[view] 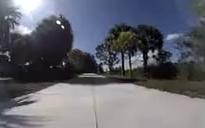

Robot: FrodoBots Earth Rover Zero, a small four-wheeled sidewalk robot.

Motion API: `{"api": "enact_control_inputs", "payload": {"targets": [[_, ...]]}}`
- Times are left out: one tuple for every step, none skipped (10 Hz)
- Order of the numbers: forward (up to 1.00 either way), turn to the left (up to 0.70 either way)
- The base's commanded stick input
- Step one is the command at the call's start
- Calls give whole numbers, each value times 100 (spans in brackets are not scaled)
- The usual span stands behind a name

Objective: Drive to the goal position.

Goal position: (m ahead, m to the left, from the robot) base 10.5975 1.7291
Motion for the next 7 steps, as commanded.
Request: {"api": "enact_control_inputs", "payload": {"targets": [[85,0],[85,0],[85,0],[85,0],[85,0],[85,0],[85,0]]}}
